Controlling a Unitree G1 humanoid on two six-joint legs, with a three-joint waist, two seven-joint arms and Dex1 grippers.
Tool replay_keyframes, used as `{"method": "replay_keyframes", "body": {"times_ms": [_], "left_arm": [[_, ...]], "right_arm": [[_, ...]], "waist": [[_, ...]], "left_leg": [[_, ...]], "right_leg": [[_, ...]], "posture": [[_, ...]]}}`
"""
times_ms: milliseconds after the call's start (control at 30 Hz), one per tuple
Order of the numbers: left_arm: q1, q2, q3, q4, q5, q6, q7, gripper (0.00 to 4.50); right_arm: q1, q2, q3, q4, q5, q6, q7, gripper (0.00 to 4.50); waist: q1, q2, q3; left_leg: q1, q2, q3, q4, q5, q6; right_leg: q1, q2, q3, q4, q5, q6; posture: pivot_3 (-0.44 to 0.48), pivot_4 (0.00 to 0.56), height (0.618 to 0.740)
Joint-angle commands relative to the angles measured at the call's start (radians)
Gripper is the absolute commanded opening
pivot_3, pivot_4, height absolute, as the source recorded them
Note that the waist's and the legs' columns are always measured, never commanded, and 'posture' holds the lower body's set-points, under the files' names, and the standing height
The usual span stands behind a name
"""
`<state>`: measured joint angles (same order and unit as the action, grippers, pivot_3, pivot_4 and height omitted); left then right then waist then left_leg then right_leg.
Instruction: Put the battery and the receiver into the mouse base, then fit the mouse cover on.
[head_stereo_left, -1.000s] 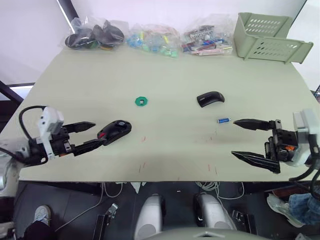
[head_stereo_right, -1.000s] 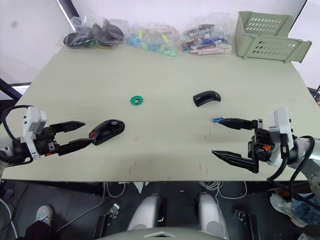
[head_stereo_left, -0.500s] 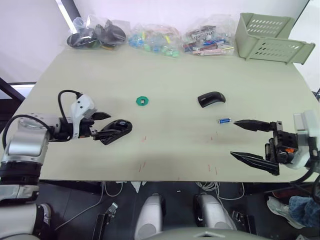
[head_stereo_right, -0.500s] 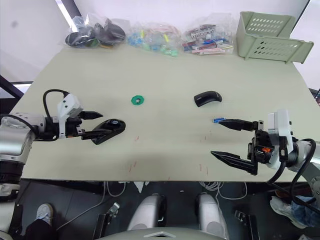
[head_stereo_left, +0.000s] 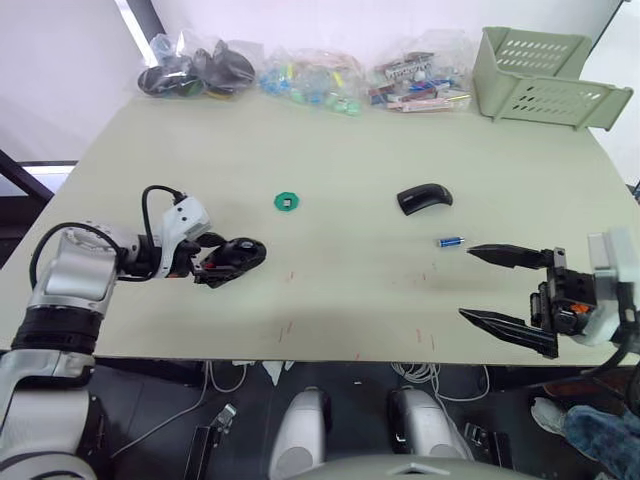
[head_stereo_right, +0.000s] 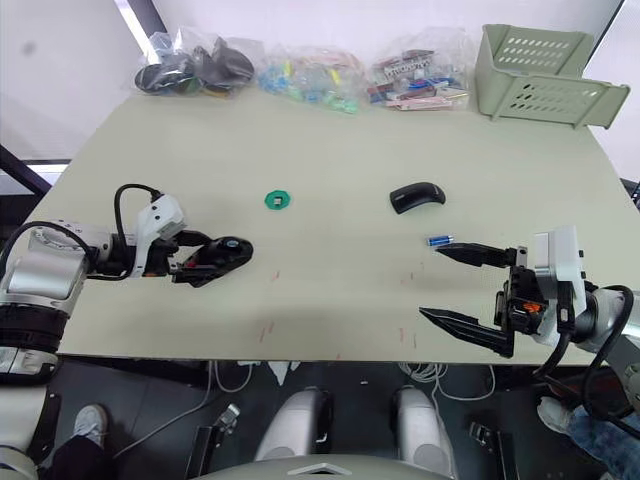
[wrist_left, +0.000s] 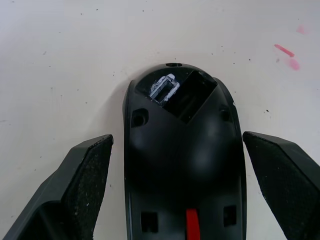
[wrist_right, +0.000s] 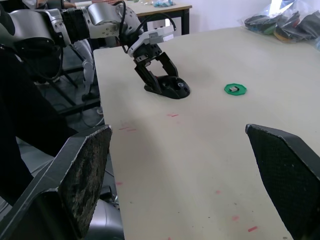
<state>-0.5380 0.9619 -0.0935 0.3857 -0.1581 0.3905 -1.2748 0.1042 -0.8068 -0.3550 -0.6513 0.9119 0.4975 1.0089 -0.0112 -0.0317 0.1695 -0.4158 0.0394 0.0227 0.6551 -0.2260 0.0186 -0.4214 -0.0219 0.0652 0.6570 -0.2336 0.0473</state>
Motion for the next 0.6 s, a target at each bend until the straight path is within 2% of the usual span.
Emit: {"method": "replay_keyframes", "body": {"times_ms": [33, 433, 467, 533, 567, 600], "left_arm": [[-0.04, -0.001, -0.007, 0.006, 0.019, -0.011, -0.01, 4.44], [-0.06, -0.018, -0.037, 0.057, 0.074, -0.069, -0.019, 4.44], [-0.062, -0.02, -0.037, 0.065, 0.076, -0.076, -0.018, 4.03], [-0.062, -0.02, -0.036, 0.072, 0.079, -0.087, -0.02, 3.68], [-0.06, -0.019, -0.034, 0.073, 0.079, -0.093, -0.021, 3.05], [-0.058, -0.019, -0.032, 0.073, 0.079, -0.098, -0.022, 3.0]], "right_arm": [[0.003, 0.003, -0.037, -0.032, 0.024, -0.018, -0.009, 4.5], [0.011, 0.0, -0.049, -0.034, 0.026, -0.019, -0.016, 4.5], [0.009, 0.0, -0.047, -0.032, 0.025, -0.019, -0.017, 4.5], [0.006, -0.001, -0.044, -0.029, 0.022, -0.02, -0.017, 4.5], [0.005, -0.002, -0.044, -0.028, 0.022, -0.02, -0.016, 4.5], [0.004, -0.003, -0.044, -0.026, 0.021, -0.02, -0.015, 4.5]], "waist": [[0.0, 0.0, 0.0], [-0.002, 0.0, 0.0], [-0.002, 0.0, 0.0], [-0.002, 0.0, 0.0], [-0.002, 0.0, 0.0], [-0.002, 0.0, 0.0]], "left_leg": [[0.0, 0.0, 0.0, 0.0, 0.0, 0.0], [0.0, 0.001, -0.001, 0.0, 0.0, 0.0], [0.0, 0.001, 0.0, 0.0, 0.0, 0.0], [0.0, 0.001, 0.0, 0.001, 0.0, 0.0], [0.0, 0.001, 0.0, 0.001, 0.0, 0.0], [0.001, 0.001, 0.0, 0.001, 0.0, 0.0]], "right_leg": [[0.0, 0.0, 0.0, 0.0, 0.0, 0.0], [0.0, 0.002, 0.0, 0.001, 0.0, 0.0], [0.0, 0.002, 0.0, 0.001, 0.0, 0.0], [0.0, 0.002, 0.0, 0.001, 0.0, 0.001], [0.0, 0.002, 0.0, 0.001, 0.0, 0.0], [0.0, 0.002, 0.0, 0.001, 0.0, 0.0]], "posture": [[0.0, 0.15, 0.74], [0.0, 0.15, 0.74], [0.0, 0.15, 0.74], [0.0, 0.15, 0.74], [0.0, 0.15, 0.74], [0.0, 0.15, 0.74]]}}
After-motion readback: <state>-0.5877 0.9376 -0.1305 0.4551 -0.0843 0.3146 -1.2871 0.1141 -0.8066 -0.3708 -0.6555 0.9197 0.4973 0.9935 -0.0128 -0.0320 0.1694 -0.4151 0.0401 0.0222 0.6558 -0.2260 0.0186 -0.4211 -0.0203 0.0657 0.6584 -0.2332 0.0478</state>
